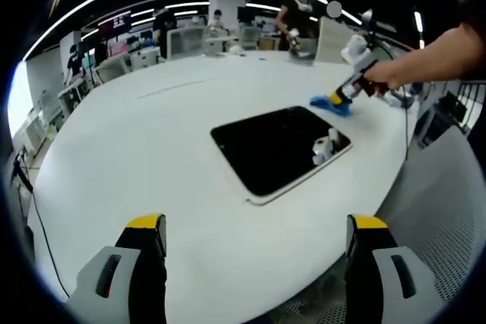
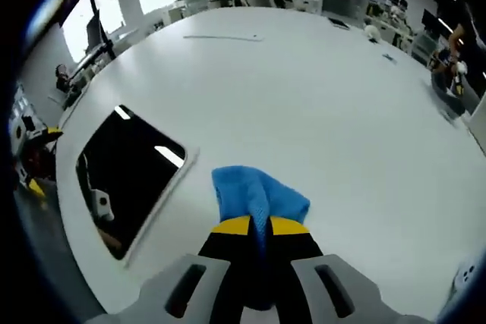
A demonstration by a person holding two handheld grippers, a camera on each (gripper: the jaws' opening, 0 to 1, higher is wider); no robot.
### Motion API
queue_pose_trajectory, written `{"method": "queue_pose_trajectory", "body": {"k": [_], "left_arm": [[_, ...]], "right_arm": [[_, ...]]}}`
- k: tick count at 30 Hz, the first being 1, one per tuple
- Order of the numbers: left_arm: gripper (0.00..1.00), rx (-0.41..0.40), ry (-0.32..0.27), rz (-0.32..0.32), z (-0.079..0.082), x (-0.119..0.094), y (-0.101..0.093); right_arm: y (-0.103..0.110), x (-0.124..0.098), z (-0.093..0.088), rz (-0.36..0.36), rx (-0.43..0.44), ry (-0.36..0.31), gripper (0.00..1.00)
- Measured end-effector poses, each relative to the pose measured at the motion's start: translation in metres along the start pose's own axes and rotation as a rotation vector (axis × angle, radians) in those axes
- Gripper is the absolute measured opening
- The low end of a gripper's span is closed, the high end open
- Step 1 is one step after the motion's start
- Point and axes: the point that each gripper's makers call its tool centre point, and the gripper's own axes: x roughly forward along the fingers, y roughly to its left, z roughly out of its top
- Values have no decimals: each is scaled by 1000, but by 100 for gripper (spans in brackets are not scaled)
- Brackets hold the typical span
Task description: Wipe the mirror surface with the cleaning cloth until all visible marks leave the cleaned area.
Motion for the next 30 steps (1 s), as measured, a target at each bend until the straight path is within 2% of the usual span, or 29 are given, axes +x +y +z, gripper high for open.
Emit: {"method": "queue_pose_trajectory", "body": {"k": [3,11,15,18,21,23,25,27,28,30], "left_arm": [[99,4,4,-4,-1,1,-1],[99,-5,6,-1,-2,-1,-1],[99,-3,6,-4,-2,-2,-2],[99,-6,-1,-12,0,-2,-3],[99,-3,-2,-9,0,-2,-3],[99,-11,-25,-3,5,-3,-2],[99,-7,-27,-4,5,-3,-2],[99,-11,-34,-5,6,-3,-2],[99,-13,-46,-2,9,-3,-1],[99,-12,-54,-2,12,-4,-2]], "right_arm": [[-2,0,0,3,52,1,3],[1,-1,0,21,3,-2,4],[9,-6,3,50,2,-14,18],[7,-13,9,49,-27,-48,23],[3,-22,16,53,-28,-85,35],[-2,-28,22,35,-66,-124,50],[-4,-34,21,18,-75,-132,69],[-5,-38,22,22,-71,-161,83],[-3,-42,26,34,-69,-207,87],[-2,-50,23,31,-86,-232,93]]}}
